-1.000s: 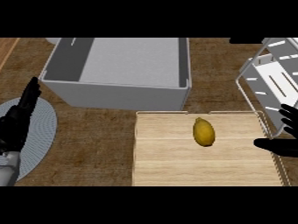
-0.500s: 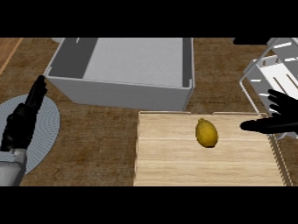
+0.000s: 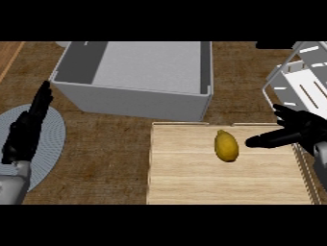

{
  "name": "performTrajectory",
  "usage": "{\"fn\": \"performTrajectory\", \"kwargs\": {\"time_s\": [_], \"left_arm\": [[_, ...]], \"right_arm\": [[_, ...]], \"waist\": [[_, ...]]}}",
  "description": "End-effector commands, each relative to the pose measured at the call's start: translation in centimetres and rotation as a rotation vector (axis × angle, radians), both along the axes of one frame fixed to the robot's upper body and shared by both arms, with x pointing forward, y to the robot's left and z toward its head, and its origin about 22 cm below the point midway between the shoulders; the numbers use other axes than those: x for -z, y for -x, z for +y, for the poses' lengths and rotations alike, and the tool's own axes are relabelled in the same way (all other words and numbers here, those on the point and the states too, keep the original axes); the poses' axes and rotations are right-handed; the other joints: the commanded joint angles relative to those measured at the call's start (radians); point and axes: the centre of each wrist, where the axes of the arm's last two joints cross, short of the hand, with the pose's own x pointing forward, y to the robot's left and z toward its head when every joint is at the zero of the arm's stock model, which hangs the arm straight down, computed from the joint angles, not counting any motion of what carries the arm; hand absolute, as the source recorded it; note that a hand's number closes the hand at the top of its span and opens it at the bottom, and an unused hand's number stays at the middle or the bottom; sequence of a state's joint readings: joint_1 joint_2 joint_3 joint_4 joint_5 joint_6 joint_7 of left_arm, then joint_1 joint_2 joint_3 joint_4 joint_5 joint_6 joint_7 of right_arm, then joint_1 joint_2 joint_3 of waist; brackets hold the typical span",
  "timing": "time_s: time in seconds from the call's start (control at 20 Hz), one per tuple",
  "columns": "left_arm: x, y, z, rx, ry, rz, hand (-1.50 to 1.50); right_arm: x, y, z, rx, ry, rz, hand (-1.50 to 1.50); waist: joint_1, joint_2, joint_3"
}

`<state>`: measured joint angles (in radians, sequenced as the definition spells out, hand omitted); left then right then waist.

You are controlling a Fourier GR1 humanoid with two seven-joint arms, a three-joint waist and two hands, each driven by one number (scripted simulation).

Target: Pick the lemon from the tray and place it in the tiered basket

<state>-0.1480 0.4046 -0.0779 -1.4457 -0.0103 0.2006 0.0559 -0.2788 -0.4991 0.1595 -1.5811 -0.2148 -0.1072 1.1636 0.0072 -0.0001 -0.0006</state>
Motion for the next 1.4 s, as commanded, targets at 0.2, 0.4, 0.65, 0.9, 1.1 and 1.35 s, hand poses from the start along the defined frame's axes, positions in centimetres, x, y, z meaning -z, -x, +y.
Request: {"fn": "performTrajectory", "kwargs": {"time_s": [0.2, 0.4, 0.65, 0.9, 1.1, 1.35], "left_arm": [[-1.1, 0.1, 0.0, -0.022, -0.013, -0.014, 0.00], [0.7, 2.0, 1.1, -0.012, -0.007, 0.009, 0.00], [1.0, 0.6, -0.3, 0.002, 0.010, 0.018, 0.00], [1.9, 1.9, -0.3, 0.005, 0.006, 0.017, 0.00], [0.8, 0.5, -0.2, -0.020, -0.023, -0.003, 0.00], [0.8, 0.4, -0.5, -0.007, -0.001, 0.012, 0.00]], "right_arm": [[0.4, 0.7, 2.1, 0.004, 0.039, 0.149, -1.50], [-0.9, 1.2, 3.0, -0.038, 0.126, 0.175, -1.50], [-0.3, 1.3, 4.1, -0.045, 0.162, 0.161, -1.50], [-1.5, -0.2, 5.3, -0.051, 0.162, 0.171, -1.50], [0.7, 0.9, 4.6, -0.045, 0.150, 0.180, -1.50], [2.4, -0.1, 6.9, -0.045, 0.144, 0.215, -1.50]], "waist": [[-0.006, -0.002, 0.000], [-0.002, -0.004, -0.001], [-0.008, -0.001, -0.001], [0.004, -0.002, -0.001], [-0.009, -0.002, 0.000], [-0.001, 0.000, 0.000]]}}
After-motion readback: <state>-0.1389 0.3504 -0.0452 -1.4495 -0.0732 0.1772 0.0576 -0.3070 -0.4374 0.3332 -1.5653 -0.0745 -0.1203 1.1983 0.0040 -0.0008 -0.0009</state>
